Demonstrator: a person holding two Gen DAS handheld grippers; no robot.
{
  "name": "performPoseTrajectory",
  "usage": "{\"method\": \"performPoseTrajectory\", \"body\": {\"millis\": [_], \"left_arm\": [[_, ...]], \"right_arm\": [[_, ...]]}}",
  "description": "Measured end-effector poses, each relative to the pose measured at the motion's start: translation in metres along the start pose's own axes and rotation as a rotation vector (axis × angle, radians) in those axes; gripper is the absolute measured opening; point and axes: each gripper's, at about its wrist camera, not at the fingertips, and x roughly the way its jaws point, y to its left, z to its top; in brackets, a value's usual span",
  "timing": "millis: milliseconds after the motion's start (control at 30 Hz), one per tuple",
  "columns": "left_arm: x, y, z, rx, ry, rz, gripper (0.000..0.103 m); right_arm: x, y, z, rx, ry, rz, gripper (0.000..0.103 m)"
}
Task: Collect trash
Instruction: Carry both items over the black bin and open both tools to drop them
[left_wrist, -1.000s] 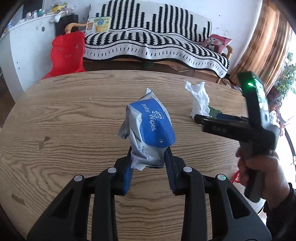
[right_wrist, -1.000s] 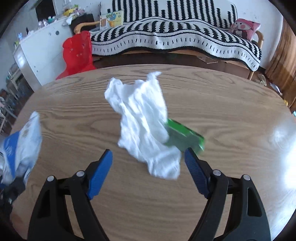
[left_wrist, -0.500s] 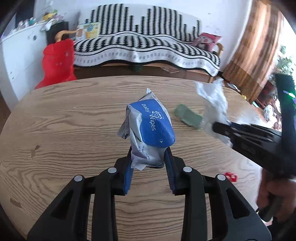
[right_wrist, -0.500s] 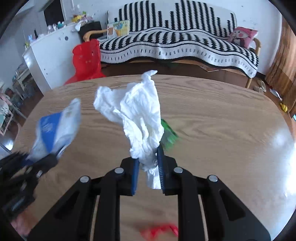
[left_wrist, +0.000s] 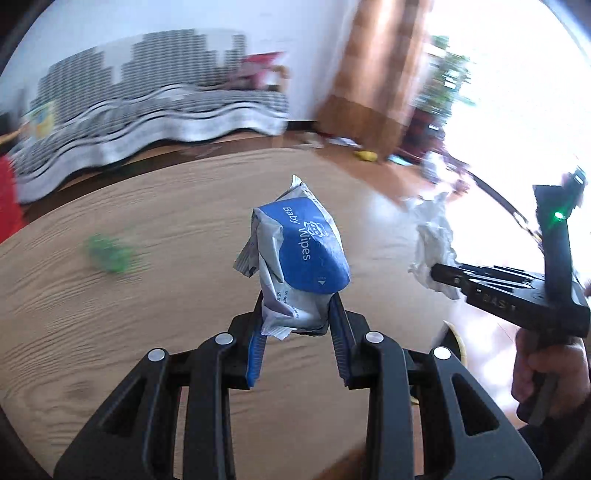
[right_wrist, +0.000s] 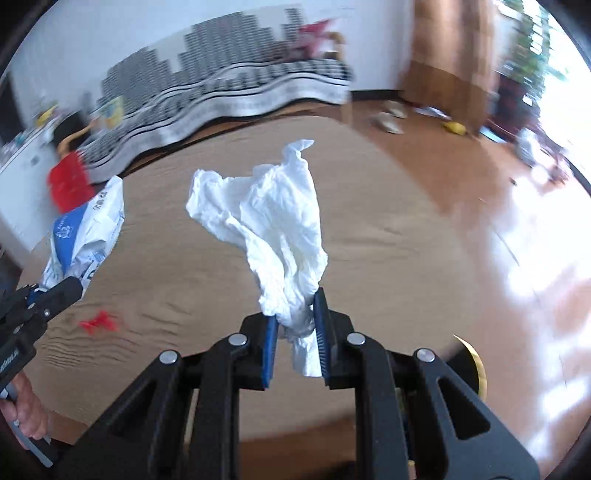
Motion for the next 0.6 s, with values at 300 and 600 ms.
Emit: {"method": "performPoseTrajectory", "body": {"millis": [300,600], "left_arm": [[0.048,-0.144,-0.024,0.217,0.029,-0.207,0.031],[0.093,-0.187,-0.035,0.282,0.109,-0.257,0.031]], "right_arm": [[-0.004,-0.159,-0.064,0.194,0.147,-0.152,0.019],[0.026,-0.211,-0.107,0.256,0.339,-0.131,0.019]]}}
